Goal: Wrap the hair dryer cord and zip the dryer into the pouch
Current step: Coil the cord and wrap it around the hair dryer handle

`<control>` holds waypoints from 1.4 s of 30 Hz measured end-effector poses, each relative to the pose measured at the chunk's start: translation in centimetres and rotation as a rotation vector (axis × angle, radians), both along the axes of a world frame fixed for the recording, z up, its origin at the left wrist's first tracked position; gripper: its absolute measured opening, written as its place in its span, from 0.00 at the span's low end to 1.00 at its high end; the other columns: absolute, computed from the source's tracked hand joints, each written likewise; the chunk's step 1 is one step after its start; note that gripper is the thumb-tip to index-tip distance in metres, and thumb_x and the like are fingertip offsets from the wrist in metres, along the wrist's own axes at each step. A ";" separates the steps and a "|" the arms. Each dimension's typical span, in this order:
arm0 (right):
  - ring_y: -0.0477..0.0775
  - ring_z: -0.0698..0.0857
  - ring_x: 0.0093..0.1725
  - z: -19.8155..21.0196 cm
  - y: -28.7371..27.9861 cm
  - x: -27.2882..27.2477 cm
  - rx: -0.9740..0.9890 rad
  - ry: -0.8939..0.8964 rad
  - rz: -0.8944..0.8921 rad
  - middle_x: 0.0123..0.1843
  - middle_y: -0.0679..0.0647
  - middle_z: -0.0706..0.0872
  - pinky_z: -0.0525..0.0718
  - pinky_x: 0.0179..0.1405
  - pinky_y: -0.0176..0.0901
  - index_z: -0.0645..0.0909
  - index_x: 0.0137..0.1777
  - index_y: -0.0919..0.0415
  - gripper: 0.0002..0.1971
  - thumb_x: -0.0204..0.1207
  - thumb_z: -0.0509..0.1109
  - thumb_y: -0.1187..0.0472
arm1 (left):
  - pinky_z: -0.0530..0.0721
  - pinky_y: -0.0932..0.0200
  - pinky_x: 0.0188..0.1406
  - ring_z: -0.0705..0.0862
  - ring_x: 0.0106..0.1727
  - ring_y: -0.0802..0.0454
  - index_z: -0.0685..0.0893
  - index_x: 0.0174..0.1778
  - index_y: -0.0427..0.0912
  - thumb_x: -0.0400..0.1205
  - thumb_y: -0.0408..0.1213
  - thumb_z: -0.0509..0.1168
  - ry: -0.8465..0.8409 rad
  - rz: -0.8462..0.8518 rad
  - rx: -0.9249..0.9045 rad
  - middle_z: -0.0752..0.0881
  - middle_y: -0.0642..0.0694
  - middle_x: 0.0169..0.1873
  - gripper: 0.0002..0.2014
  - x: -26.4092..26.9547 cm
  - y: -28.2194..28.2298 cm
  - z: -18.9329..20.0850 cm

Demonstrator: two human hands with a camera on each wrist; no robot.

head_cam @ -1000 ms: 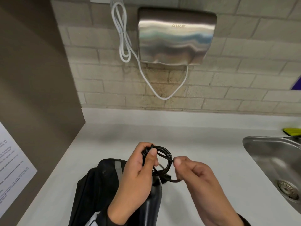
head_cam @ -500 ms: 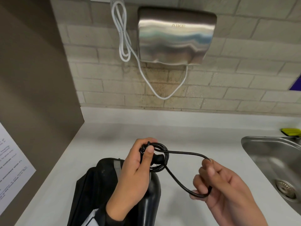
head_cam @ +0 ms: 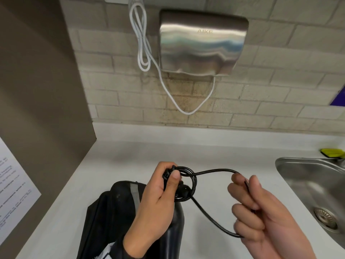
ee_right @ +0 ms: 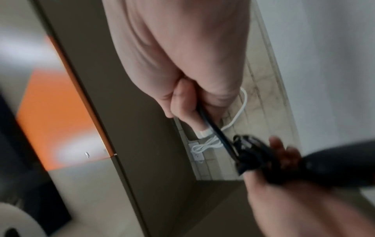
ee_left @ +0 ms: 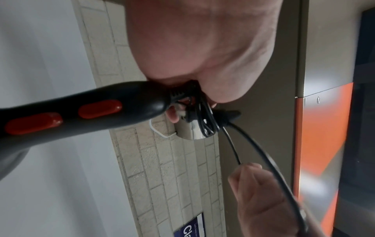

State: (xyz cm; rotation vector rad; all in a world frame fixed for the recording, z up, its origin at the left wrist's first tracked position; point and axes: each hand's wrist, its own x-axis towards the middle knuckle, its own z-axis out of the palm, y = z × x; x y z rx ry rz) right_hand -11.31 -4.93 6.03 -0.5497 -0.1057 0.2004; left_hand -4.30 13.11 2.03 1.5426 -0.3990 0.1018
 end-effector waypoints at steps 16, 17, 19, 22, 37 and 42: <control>0.50 0.68 0.25 -1.7 -2.3 0.5 -0.778 0.010 -0.394 0.27 0.56 0.72 0.72 0.20 0.37 0.85 0.40 0.68 0.33 0.51 0.85 0.37 | 0.72 0.69 0.34 0.69 0.31 0.55 0.82 0.48 0.48 0.82 0.49 0.61 0.104 -0.133 -0.111 0.71 0.54 0.23 0.10 0.0 0.6 -0.2; 0.50 0.67 0.25 -1.4 -2.4 0.5 -0.824 -0.034 -0.411 0.28 0.55 0.73 0.71 0.21 0.36 0.86 0.41 0.68 0.33 0.53 0.83 0.36 | 0.72 0.69 0.35 0.69 0.31 0.55 0.82 0.47 0.49 0.82 0.51 0.62 0.085 -0.137 -0.095 0.70 0.55 0.23 0.10 0.0 0.6 -0.2; 0.48 0.65 0.25 -0.3 -2.6 0.3 -0.965 -0.103 -0.440 0.27 0.53 0.72 0.67 0.23 0.34 0.87 0.41 0.66 0.30 0.59 0.80 0.36 | 0.71 0.69 0.35 0.68 0.31 0.55 0.81 0.47 0.50 0.80 0.56 0.61 0.044 -0.134 -0.048 0.71 0.56 0.24 0.13 0.1 0.7 -0.3; 0.47 0.67 0.25 1.3 -2.8 0.1 -1.193 -0.173 -0.499 0.25 0.59 0.68 0.70 0.25 0.31 0.88 0.37 0.62 0.16 0.64 0.78 0.48 | 0.69 0.66 0.33 0.67 0.31 0.56 0.79 0.46 0.53 0.80 0.59 0.58 -0.021 -0.137 0.035 0.70 0.57 0.25 0.14 -0.1 0.8 -0.2; 0.40 0.67 0.21 3.4 0.0 3.4 -1.319 -0.540 -0.842 0.18 0.41 0.75 0.69 0.25 0.27 0.89 0.38 0.57 0.03 0.70 0.76 0.59 | 0.71 0.65 0.32 0.68 0.27 0.58 0.78 0.45 0.56 0.80 0.53 0.65 -0.221 -0.232 0.217 0.69 0.49 0.23 0.07 -1.1 0.7 -0.1; 0.44 0.67 0.21 1.3 0.2 5.5 -1.281 -0.420 -0.819 0.18 0.49 0.75 0.71 0.19 0.39 0.88 0.39 0.57 0.08 0.71 0.74 0.53 | 0.75 0.62 0.30 0.74 0.28 0.58 0.80 0.45 0.60 0.75 0.64 0.66 -0.182 -0.167 0.198 0.77 0.52 0.28 0.13 -0.9 0.5 -0.7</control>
